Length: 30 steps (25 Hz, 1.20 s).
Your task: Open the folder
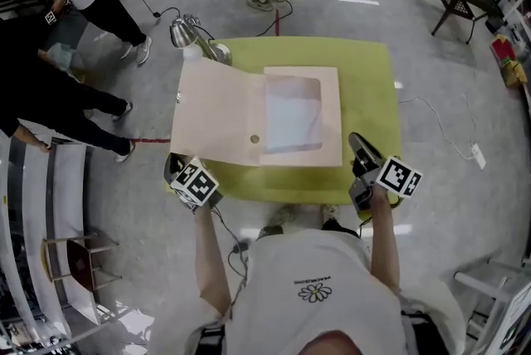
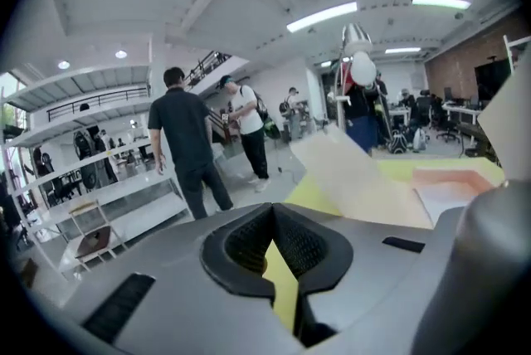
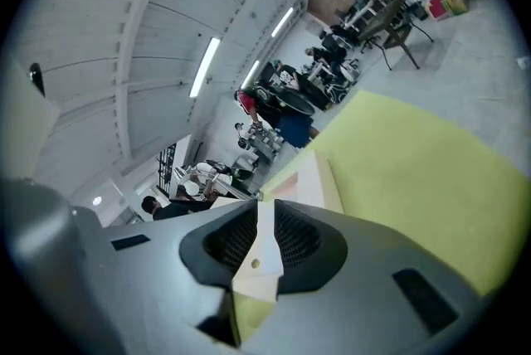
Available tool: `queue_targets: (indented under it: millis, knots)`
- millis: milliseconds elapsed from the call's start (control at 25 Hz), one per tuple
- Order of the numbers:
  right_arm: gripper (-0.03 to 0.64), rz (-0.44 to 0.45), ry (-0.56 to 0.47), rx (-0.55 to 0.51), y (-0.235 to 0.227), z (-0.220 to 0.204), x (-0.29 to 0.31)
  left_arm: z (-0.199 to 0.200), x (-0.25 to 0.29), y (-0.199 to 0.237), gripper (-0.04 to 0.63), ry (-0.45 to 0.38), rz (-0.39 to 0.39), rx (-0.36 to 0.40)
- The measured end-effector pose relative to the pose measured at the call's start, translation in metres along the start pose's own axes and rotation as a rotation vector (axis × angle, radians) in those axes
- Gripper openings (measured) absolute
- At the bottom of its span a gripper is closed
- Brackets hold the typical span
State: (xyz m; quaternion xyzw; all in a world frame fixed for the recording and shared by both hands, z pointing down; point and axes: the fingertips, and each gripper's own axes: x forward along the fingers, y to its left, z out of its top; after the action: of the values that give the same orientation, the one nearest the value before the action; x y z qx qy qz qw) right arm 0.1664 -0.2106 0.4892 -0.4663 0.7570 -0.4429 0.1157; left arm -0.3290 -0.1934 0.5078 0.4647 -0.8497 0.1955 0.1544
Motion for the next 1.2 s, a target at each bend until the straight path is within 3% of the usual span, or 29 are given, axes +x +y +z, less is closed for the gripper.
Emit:
queue_targets:
  millis: [160,280,360,440,520,640,920,1080,1200]
  knots:
    - [0.048,0.037,-0.065,-0.119,0.035,0.032,0.000,0.057,-0.029,0.022,0.014,-0.129,0.023,-0.062]
    - [0.048,0.039,-0.095,-0.204,0.055,0.047,-0.001,0.097,-0.050,0.026,0.014,-0.236,0.028,-0.059]
    - [0.048,0.008,-0.120,-0.276,0.063,0.055,-0.002,0.121,-0.064,0.019,0.014,-0.303,0.011,-0.032]
    - [0.045,-0.085,-0.157,-0.405,0.067,0.062,-0.006,0.140,-0.079,0.005,0.014,-0.357,-0.023,-0.018]
    - [0.034,-0.185,-0.195,-0.590,0.075,0.068,-0.010,0.156,-0.094,-0.014,0.014,-0.408,-0.072,-0.008]
    - [0.027,-0.232,-0.248,-0.778,0.098,0.074,-0.012,0.176,-0.115,-0.050,0.014,-0.476,-0.158,0.015]
    - [0.014,-0.278,-0.353,-0.909,0.129,0.075,-0.020,0.185,-0.164,-0.152,0.014,-0.561,-0.424,0.066]
    - [0.014,-0.274,-0.335,-0.938,0.131,0.063,-0.016,0.180,-0.191,-0.197,0.014,-0.580,-0.583,0.030]
    - [0.014,-0.269,-0.313,-0.939,0.131,0.053,-0.012,0.173,-0.207,-0.216,0.014,-0.573,-0.652,0.001]
